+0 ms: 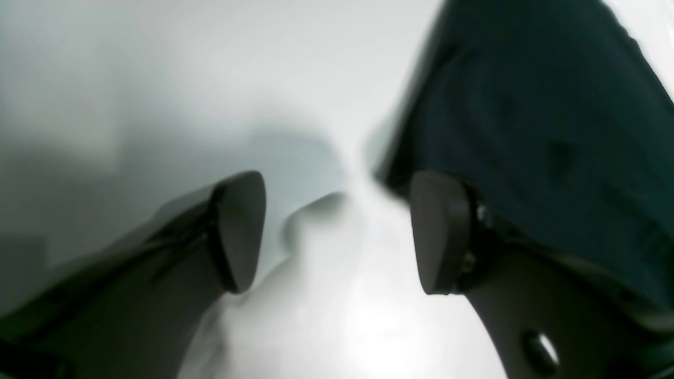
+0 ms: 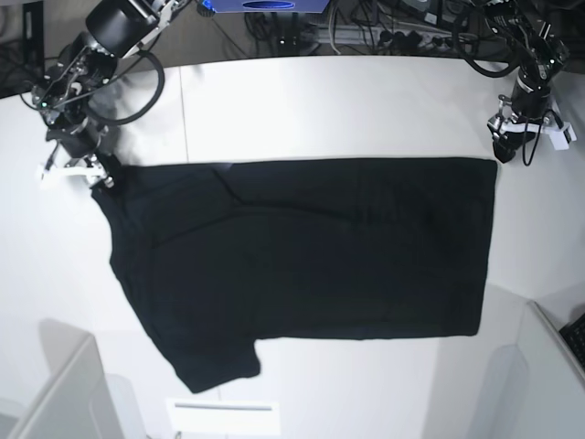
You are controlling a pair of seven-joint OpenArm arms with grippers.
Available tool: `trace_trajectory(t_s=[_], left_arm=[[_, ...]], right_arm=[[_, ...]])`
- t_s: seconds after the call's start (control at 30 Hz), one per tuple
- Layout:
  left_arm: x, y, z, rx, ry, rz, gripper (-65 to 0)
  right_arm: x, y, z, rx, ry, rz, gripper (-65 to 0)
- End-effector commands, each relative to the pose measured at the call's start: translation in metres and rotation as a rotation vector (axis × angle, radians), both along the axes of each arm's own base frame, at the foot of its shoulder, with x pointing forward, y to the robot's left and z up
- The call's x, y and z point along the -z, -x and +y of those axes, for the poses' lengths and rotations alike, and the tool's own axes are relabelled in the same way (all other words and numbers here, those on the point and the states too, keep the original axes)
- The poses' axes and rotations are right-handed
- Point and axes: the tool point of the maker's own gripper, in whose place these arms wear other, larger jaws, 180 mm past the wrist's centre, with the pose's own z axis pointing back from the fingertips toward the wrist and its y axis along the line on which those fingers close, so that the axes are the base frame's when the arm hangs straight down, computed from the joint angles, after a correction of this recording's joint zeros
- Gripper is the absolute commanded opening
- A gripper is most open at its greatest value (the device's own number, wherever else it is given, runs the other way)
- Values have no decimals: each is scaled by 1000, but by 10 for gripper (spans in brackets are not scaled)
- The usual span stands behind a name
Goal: Fold the T-shirt properly
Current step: 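Regrasp the shirt's shoulder edge with both grippers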
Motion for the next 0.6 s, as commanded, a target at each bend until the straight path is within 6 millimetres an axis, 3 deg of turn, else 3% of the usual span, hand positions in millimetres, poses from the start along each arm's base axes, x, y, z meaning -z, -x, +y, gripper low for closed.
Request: trace_trajectory(t_s=[0.0, 0.2, 0.57], left_arm=[[-10, -10, 5, 5, -15, -39, -230], [3, -37, -27, 84, 42, -37, -232], [5, -47, -23, 26, 68, -35, -234]], right_arm=[[7, 8, 3, -17, -5, 56, -303], [7, 7, 3, -17, -5, 54, -303], [13, 5, 8, -17, -31, 63, -305]])
